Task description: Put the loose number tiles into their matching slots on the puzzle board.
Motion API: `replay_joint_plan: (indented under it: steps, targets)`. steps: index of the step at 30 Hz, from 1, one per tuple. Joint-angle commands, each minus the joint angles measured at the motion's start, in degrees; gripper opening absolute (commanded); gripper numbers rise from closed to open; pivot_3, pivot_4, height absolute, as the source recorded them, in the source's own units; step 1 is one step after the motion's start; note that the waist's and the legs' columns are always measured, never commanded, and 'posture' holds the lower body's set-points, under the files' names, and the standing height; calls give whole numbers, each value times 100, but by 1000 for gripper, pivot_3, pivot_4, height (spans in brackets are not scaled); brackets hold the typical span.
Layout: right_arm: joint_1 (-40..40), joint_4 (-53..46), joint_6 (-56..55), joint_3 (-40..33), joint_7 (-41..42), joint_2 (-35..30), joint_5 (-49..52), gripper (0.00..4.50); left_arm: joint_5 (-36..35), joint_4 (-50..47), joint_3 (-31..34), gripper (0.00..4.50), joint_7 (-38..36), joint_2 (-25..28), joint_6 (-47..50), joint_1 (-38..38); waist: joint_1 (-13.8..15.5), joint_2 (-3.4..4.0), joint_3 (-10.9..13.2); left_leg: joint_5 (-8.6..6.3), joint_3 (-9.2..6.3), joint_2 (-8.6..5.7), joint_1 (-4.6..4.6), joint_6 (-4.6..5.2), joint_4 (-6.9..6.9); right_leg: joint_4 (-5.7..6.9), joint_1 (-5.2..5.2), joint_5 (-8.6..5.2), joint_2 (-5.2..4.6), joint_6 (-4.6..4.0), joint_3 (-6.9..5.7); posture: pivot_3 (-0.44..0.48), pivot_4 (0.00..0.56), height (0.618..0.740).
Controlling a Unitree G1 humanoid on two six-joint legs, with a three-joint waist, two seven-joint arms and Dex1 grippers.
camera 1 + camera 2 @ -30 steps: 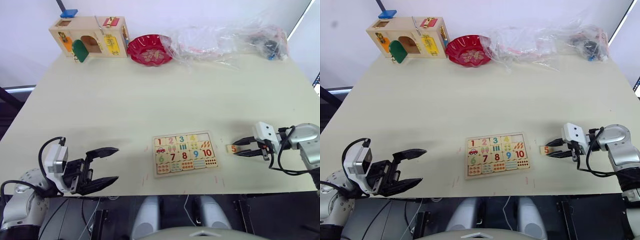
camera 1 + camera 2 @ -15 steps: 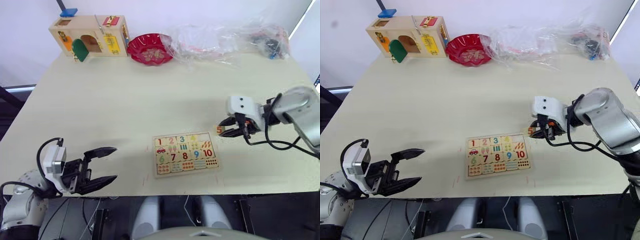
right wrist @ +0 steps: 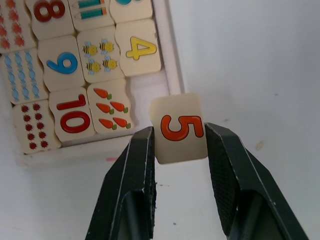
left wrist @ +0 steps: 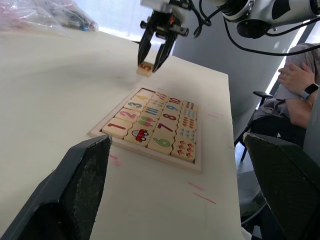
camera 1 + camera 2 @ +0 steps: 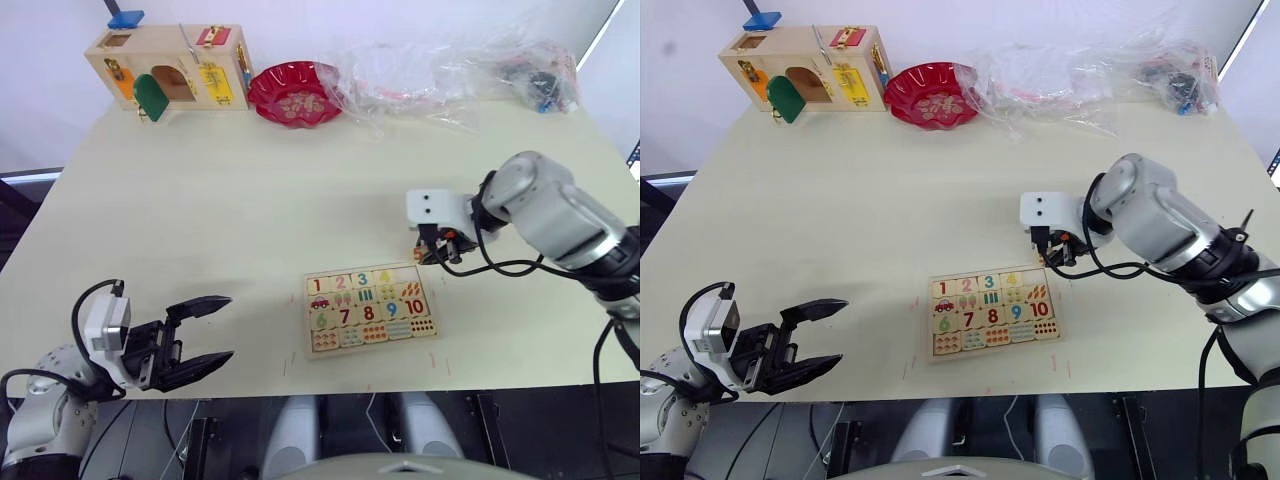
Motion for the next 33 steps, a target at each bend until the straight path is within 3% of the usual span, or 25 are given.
replay_joint_plan:
  steps: [1,33]
  targets:
    - [-139,5,-127,44,106,43,-215,900,-65,-146,239,4500,-170,-43,-10,34,-4,0,0,0,-2,0,0,0,0,0,0,0,1,0,-2,0,150,740]
    - [158,37,47,284,98,630,-674,900,109,-135,351,4500,-124,-277,-75,44,-24,0,0,0,-6,0,4,0,2,9,1,1,3,0,-5,0,150,740]
